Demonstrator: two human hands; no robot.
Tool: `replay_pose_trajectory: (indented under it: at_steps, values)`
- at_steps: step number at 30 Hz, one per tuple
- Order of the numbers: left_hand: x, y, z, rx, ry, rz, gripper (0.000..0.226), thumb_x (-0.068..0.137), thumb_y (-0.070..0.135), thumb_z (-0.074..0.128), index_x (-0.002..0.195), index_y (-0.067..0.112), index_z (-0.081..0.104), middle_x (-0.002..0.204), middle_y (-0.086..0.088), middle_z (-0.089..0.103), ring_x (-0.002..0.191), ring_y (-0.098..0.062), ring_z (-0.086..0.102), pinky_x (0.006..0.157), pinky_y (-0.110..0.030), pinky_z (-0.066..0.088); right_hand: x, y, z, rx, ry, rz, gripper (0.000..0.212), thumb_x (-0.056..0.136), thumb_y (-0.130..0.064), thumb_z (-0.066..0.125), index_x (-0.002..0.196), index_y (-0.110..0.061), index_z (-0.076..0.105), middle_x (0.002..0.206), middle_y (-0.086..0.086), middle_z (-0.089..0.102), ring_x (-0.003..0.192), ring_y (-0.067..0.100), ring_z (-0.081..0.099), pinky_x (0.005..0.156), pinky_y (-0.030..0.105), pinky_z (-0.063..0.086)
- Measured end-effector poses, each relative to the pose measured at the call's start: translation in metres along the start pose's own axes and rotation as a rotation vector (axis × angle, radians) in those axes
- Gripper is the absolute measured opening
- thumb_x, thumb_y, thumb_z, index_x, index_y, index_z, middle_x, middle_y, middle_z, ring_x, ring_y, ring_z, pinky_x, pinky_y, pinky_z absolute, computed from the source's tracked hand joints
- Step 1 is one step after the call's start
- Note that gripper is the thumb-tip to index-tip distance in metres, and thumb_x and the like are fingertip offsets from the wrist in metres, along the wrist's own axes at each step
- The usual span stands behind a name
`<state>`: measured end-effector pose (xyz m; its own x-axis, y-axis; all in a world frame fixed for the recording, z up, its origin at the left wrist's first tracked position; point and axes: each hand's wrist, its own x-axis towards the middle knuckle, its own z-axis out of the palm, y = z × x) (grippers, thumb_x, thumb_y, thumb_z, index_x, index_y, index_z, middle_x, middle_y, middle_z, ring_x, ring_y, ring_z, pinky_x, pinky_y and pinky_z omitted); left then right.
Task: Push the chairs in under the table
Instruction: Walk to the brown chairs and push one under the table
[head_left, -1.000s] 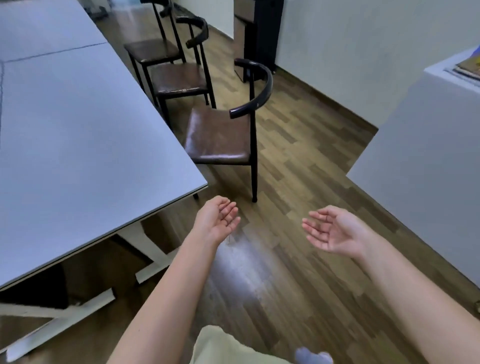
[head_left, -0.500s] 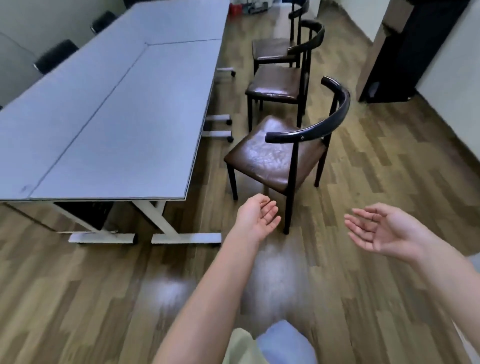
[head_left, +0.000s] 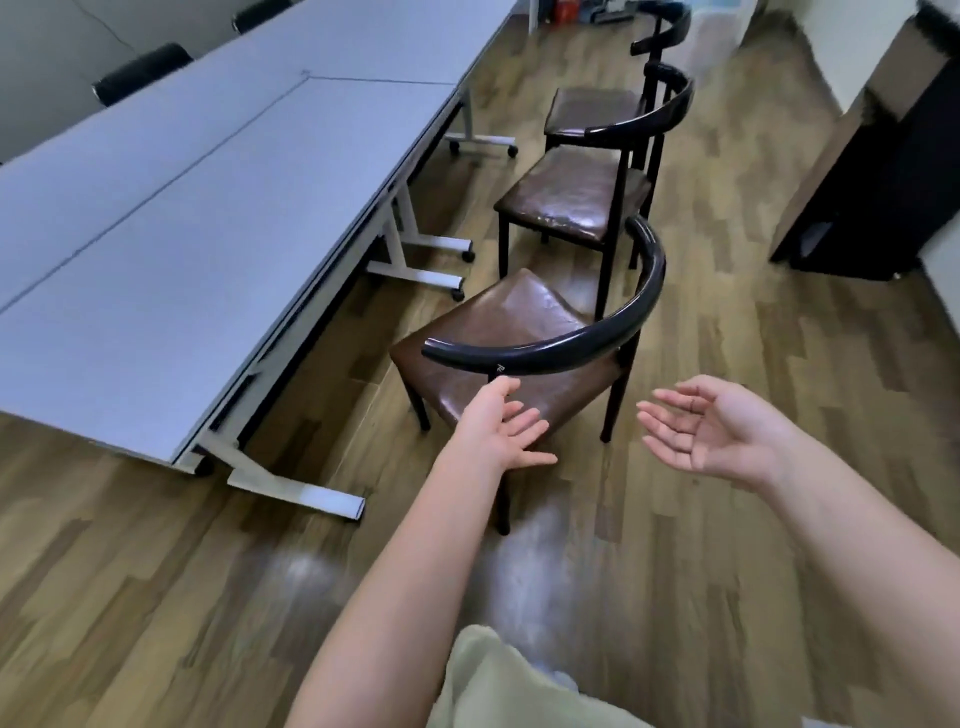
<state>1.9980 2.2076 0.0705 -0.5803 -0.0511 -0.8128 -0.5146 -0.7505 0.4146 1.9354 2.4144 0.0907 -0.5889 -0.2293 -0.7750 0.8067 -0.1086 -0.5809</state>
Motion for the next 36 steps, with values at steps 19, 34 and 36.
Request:
replay_pose_trajectory:
  at_steps: [19, 34, 36]
  values:
    - [0.087, -0.002, 0.157, -0.650, 0.429, 0.214, 0.071, 0.092, 0.019, 0.055, 0.151, 0.002, 0.018, 0.151, -0.023, 0.032, 0.136, -0.044, 0.036, 0.102, -0.068, 0.026, 0.199, -0.235, -0.048, -0.551, -0.243, 0.219, 0.045, 0.090, -0.024, 0.053, 0.126, -0.001, 0.038, 0.111, 0.023, 0.059, 0.069, 0.041, 0.069, 0.050, 0.055, 0.055]
    - [0.190, 0.051, 0.147, -0.626, 0.681, 0.060, 0.064, 0.091, 0.021, 0.058, 0.148, 0.011, 0.029, 0.152, -0.019, 0.030, 0.136, -0.055, 0.025, 0.082, -0.081, 0.026, 0.319, -0.287, -0.009, -0.795, -0.154, 0.162, 0.029, 0.091, -0.003, 0.054, 0.116, -0.002, 0.040, 0.132, 0.019, 0.038, 0.126, 0.047, 0.039, 0.082, 0.076, 0.037]
    - [0.210, 0.045, 0.134, -0.601, 0.744, 0.038, 0.061, 0.088, 0.021, 0.060, 0.142, 0.011, 0.035, 0.144, -0.021, 0.041, 0.129, -0.057, 0.036, 0.060, -0.083, 0.028, 0.336, -0.281, -0.010, -0.824, -0.096, 0.098, 0.041, 0.087, 0.001, 0.057, 0.123, 0.002, 0.039, 0.117, 0.019, 0.045, 0.116, 0.047, 0.048, 0.081, 0.075, 0.039]
